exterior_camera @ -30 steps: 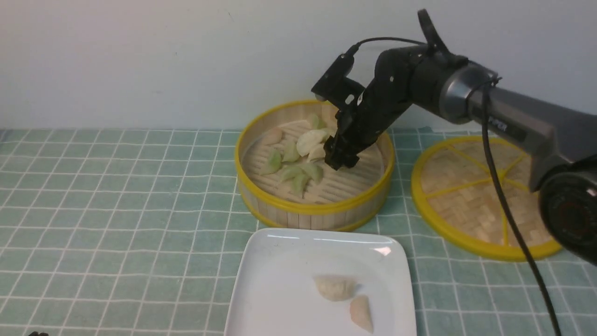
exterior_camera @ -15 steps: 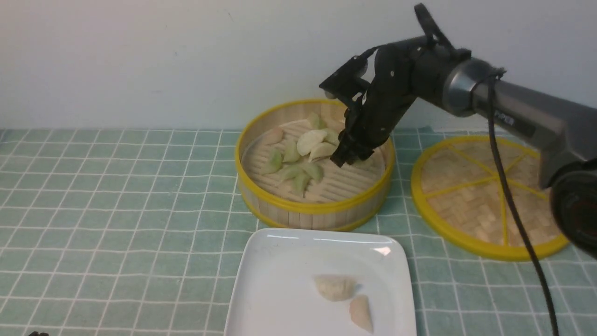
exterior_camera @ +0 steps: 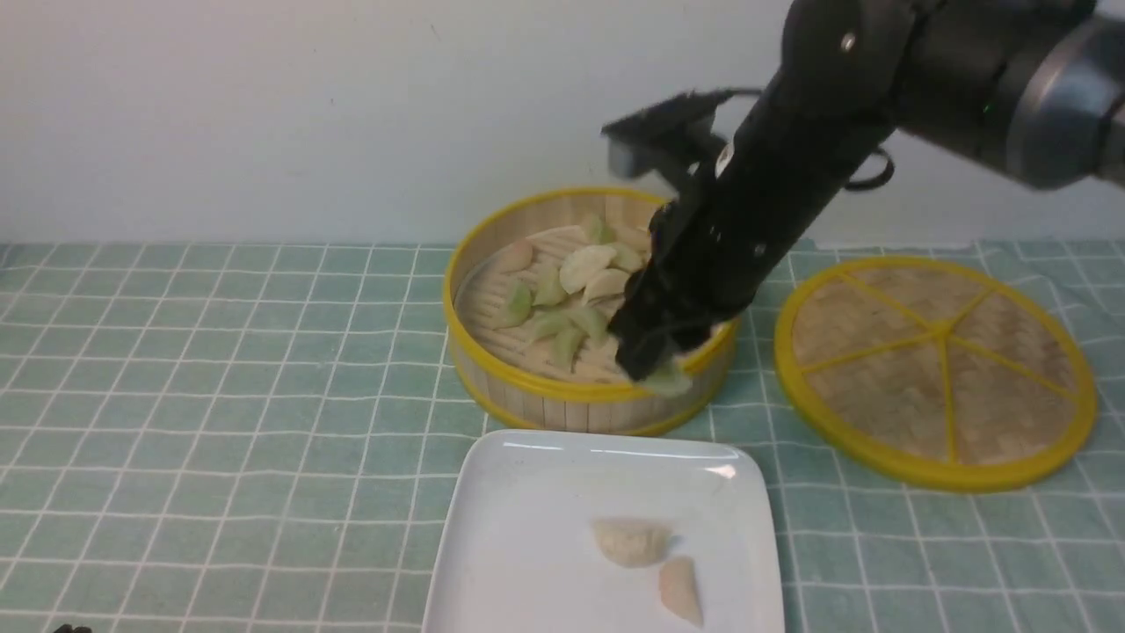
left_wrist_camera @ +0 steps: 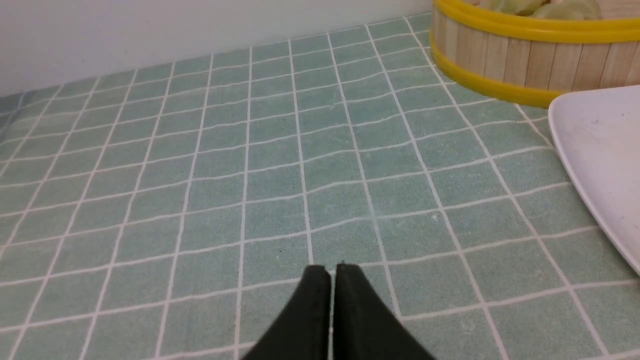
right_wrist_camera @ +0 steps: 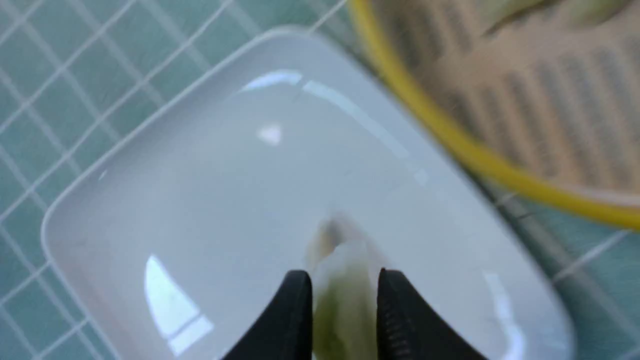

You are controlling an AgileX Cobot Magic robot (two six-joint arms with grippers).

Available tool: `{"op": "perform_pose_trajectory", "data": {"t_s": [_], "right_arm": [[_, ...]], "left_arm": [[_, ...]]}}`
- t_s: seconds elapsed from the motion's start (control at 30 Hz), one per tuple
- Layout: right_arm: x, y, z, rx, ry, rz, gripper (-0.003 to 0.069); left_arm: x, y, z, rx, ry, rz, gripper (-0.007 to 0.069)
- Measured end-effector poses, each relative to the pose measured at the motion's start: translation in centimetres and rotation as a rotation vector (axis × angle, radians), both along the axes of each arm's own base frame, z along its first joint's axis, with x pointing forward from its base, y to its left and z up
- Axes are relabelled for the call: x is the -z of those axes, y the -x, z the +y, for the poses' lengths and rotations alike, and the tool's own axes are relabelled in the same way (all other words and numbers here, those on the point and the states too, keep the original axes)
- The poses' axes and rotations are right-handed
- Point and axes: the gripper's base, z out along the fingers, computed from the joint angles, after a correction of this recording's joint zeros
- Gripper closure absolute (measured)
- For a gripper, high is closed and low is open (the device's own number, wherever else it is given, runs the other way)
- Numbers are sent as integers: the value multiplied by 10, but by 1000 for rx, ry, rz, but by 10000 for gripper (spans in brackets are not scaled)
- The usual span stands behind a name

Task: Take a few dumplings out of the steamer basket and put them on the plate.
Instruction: Use the right arm to put the dumpling into the plate

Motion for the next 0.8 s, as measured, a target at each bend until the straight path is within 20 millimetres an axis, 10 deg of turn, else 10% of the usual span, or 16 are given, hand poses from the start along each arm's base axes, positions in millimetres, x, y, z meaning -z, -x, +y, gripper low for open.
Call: {"op": "perform_pose_trajectory", "data": {"t_s": [0.17, 0.43, 0.63, 0.8], "right_arm": [[50, 41, 31, -116, 108, 95, 510], [89, 53, 58, -121, 157, 109, 468], [79, 45, 64, -83, 139, 68, 245], [29, 22, 72, -87, 145, -98, 170]], "left_arm": [[0, 0, 0, 0, 0, 0, 631], [0, 0, 0, 0, 0, 0, 631], [0, 0, 0, 0, 0, 0, 631], [0, 0, 0, 0, 0, 0, 631]]}}
